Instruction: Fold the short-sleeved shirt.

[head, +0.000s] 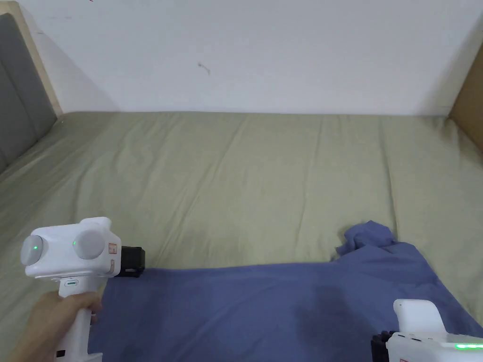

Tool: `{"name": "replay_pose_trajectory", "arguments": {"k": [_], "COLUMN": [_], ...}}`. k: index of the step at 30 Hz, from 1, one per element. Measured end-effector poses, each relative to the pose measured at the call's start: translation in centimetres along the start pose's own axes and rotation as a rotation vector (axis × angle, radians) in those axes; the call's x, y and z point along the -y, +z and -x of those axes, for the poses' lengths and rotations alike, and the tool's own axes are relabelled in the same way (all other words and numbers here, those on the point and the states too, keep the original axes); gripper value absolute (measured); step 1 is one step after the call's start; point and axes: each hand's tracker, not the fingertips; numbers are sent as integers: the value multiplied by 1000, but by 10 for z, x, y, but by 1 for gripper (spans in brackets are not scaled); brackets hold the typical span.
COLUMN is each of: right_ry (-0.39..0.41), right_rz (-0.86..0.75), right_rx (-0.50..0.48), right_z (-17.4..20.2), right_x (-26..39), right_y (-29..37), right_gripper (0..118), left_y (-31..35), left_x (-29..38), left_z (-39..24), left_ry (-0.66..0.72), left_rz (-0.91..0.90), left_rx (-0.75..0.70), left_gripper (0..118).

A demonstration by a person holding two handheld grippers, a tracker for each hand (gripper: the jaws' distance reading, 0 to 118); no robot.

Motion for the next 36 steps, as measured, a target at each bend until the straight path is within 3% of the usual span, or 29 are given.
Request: {"name": "replay_pose_trajectory", "arguments": {"k": [3, 4, 7, 9, 10, 15, 16, 18, 19, 20, 25, 30, 32, 34, 36], "right_ry": [-17, -21, -29, -29, -37, -68, -68, -30, -27, -24, 0, 23, -48, -51, 14], "right_rz": [16, 19, 31, 36, 31, -34, -38, -48, -69, -65, 34, 154, 232, 182, 150], "right_rx": [-8, -10, -15, -23, -23, -42, -40, -9, 9, 14, 28, 62, 64, 67, 77], "right_z": [-2, -3, -6, -10, -14, -46, -54, -70, -80, -89, -124, -129, -130, -127, -119], "right_x": [4, 5, 7, 5, 3, -32, -47, -77, -93, -107, -155, -146, -141, -144, -147], "right_y": [-3, -4, -4, -3, -3, 7, 7, 1, -5, -12, -61, -110, -124, -113, -100], "right_gripper": [0, 0, 0, 0, 0, 0, 6, 67, 91, 93, 93, 88, 88, 87, 56], "left_y": [-27, -35, -18, -4, 0, 16, 18, 26, 30, 32, 38, 36, 34, 33, 34], "left_x": [6, 11, 8, 6, 5, 9, 8, 9, 9, 7, 4, 3, 2, 1, 0], "left_z": [-4, -3, -4, -1, 2, 1, 1, -2, -4, -3, -5, -4, -4, -4, -5], "left_ry": [1, 6, 12, 16, 63, 42, 9, 1, -3, -3, -31, -44, -47, -53, -62], "left_rz": [107, 142, 90, 64, 69, 53, 45, 31, 22, 11, -13, -13, -9, -1, -2], "left_rx": [25, 15, 12, 19, 74, 88, 77, 76, 82, 83, 75, 73, 76, 74, 73], "left_gripper": [98, 83, 71, 15, 1, 1, 1, 1, 1, 1, 1, 1, 1, 1, 1]}}
